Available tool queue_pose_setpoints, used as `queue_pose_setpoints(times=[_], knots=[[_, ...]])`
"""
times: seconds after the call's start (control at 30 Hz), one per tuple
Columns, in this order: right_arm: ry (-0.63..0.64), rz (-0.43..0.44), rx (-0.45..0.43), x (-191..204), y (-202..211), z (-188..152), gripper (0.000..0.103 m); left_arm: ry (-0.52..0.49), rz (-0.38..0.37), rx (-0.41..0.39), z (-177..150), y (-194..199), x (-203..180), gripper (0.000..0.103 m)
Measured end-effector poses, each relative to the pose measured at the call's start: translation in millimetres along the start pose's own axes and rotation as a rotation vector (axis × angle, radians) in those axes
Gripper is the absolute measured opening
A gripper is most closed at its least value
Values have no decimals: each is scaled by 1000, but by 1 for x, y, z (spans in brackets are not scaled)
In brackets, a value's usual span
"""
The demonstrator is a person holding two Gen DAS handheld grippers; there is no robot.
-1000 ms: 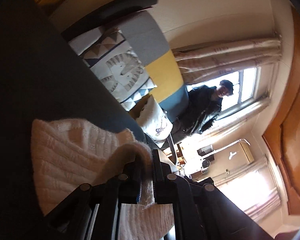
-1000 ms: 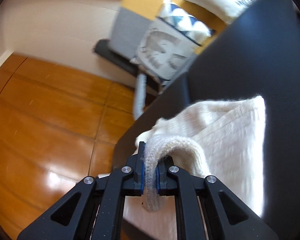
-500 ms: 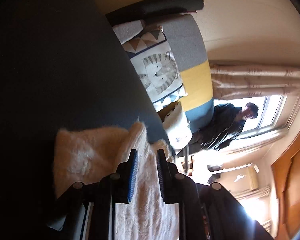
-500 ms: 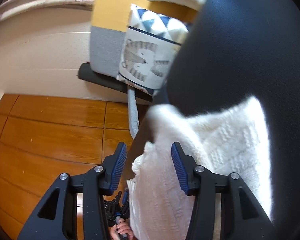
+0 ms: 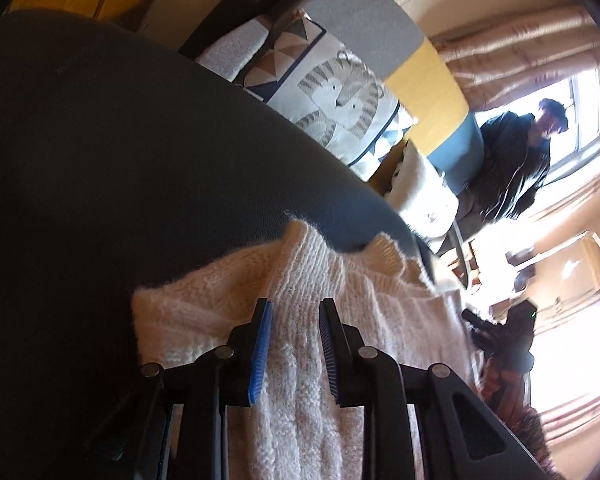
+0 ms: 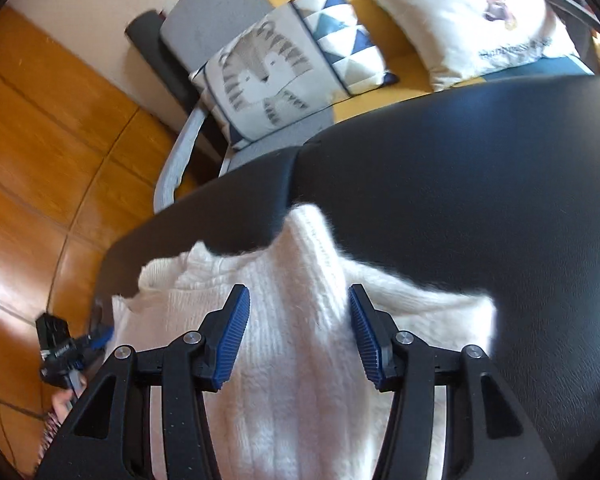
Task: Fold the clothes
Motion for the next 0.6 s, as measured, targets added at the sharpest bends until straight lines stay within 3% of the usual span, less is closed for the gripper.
queue_pose_setpoints(times=[0.03,0.23,0.33,0.5,0.53,0.57,0.6], knots=[[16,-20,14,1,-5,-2,22,-7,6,14,0,-3,-2,24],[26,-58,9,4,-12,-3,16,52,-16,9,0,-6,5,20],[2,-60,-20,5,-6,-2,13,44,-20,-44,-2,4,7,9],[-16,-46,-152,12,13,10,8,14,43,-175,4,28,10,9],[-20,-49,-168,12,14,11,8,27,35,-173,5,28,12,11],[-21,-54,-165,12,12,10,8,42,20,-157,5,26,13,23],[-20,-62,-147,11,7,8,8,58,10,-135,5,22,15,26]])
Point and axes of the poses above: each gripper's, at about its wrist camera, not at the fingertips, and y roughly against the way its jaws point, x to its left, z to its top, the point moved 6 cm from there along -y, roughly the way its jaws point, and after that the axes turned 3 degrees about -y, right-handed, at the moved point
